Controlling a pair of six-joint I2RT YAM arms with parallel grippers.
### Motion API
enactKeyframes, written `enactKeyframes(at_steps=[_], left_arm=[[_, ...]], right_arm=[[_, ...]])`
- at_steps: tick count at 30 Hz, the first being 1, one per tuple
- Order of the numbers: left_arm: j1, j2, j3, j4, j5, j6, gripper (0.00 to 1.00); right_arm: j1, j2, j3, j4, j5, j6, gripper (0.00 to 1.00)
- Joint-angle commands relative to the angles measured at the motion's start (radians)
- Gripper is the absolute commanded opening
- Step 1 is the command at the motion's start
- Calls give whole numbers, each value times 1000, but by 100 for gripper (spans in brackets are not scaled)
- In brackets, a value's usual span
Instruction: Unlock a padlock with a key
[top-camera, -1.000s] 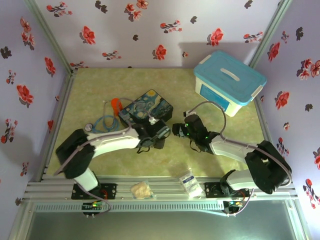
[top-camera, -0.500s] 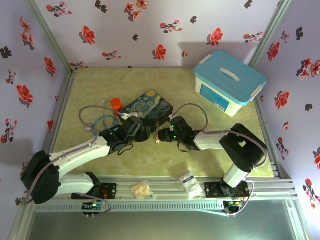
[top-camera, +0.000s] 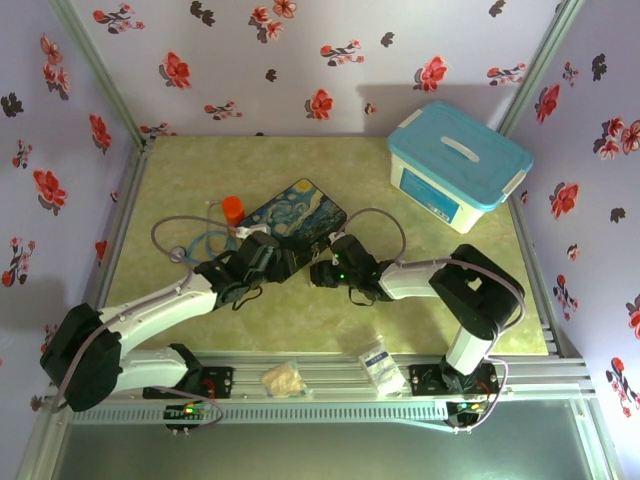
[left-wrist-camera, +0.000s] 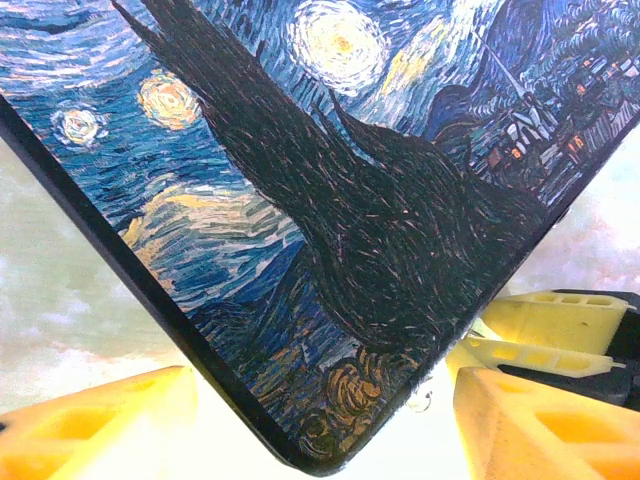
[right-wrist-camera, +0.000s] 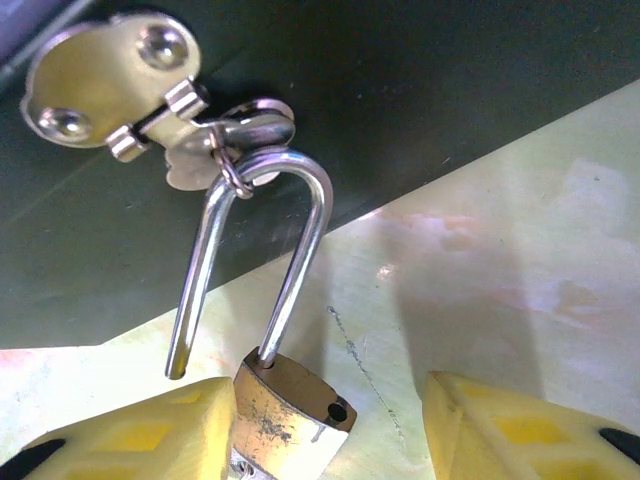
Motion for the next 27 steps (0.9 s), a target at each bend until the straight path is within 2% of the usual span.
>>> enactKeyframes(at_steps=[1, 9, 15, 20, 27], left_arm=[[8, -6, -9, 34, 8, 0, 69], [22, -14, -17, 36, 9, 5, 68], [31, -28, -9, 36, 10, 18, 69], [54, -20, -17, 58, -1, 31, 69], [80, 22, -13, 113, -53, 64, 69]], right_arm=[[11, 55, 12, -2, 8, 22, 52], [18, 81, 3, 13, 15, 43, 42], [15, 62, -64, 103, -14, 85, 26], [-32, 78, -144, 305, -106, 196, 12], [-49, 82, -197, 438, -155, 258, 9]])
